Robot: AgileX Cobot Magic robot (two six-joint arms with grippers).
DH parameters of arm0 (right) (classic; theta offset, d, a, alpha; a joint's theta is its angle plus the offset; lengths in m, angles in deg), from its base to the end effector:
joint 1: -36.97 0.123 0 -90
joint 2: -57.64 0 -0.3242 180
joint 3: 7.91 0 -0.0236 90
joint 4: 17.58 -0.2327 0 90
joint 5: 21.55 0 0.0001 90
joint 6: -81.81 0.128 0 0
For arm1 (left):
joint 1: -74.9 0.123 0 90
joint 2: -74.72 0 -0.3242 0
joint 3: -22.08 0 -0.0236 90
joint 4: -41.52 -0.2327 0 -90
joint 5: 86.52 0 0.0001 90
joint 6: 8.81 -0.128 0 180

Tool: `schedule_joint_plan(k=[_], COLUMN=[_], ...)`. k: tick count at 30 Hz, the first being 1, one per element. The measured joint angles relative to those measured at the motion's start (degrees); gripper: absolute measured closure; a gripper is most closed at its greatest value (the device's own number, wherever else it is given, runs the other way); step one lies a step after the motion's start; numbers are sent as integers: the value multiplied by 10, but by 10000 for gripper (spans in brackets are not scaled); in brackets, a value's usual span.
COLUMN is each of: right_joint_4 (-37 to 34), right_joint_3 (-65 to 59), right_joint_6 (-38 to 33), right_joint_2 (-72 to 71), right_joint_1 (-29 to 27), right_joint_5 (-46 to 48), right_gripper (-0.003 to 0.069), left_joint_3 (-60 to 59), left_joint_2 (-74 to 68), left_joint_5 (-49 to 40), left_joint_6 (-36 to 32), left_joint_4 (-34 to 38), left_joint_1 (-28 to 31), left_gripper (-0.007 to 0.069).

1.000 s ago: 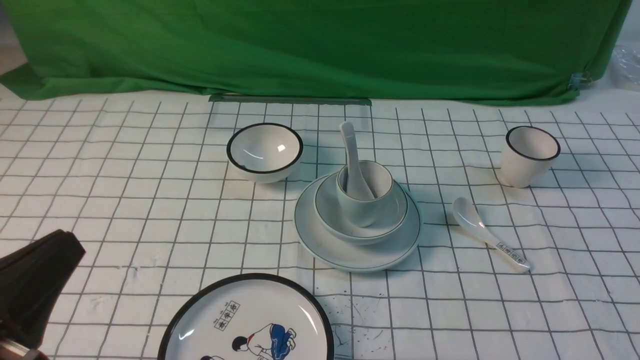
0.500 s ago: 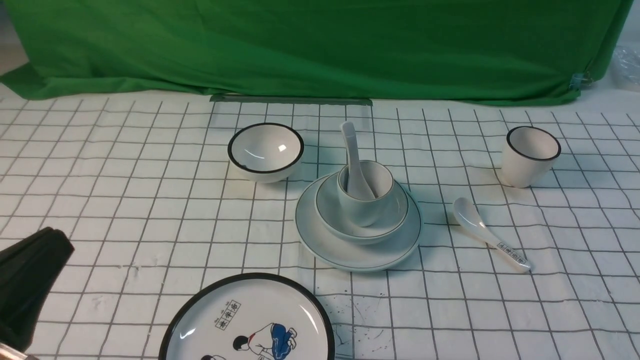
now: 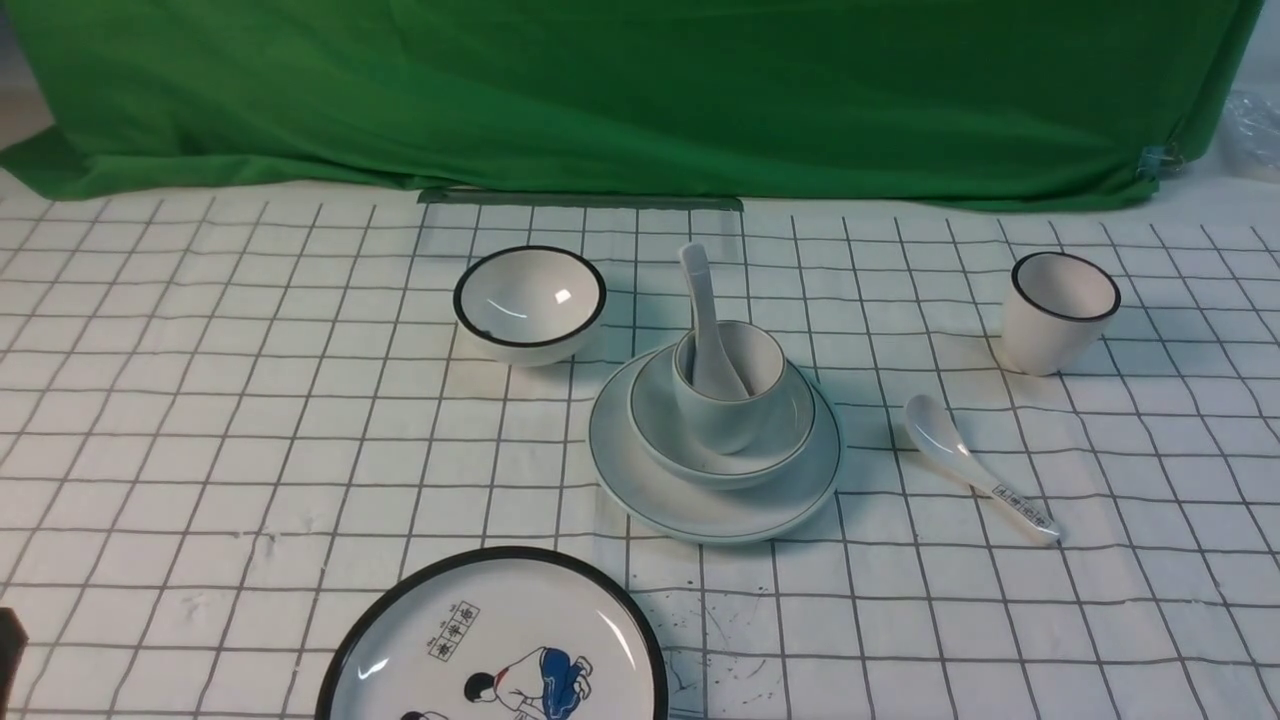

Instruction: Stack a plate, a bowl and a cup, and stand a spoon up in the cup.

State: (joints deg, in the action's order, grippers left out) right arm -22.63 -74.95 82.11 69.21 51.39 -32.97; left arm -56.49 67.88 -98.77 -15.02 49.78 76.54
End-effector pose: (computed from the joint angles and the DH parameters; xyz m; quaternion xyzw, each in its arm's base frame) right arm 0.0237 0.0038 0.3065 -0.0370 0.5524 0.1375 0.8213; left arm 0.0351 -0.0029 0.1869 -0.0130 0.7519 -0.0128 0.6590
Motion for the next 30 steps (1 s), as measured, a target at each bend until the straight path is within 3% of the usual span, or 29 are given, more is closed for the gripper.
schedule_joint_plan(k=[8,30], right_joint_4=[0,0], right_joint_3=[0,0], right_joint_6=[0,-10], right_joint_2=[0,0], right_joint_1=[0,0], right_joint_5=[0,0], right_gripper=[449,422], left_joint_3=[0,0], left_joint_2=[1,1], left_joint_5=[-4,-5], left_joint_6=[0,-2], left_joint_4=[0,0], left_joint_1=[-39,-40], left_gripper=[622,622])
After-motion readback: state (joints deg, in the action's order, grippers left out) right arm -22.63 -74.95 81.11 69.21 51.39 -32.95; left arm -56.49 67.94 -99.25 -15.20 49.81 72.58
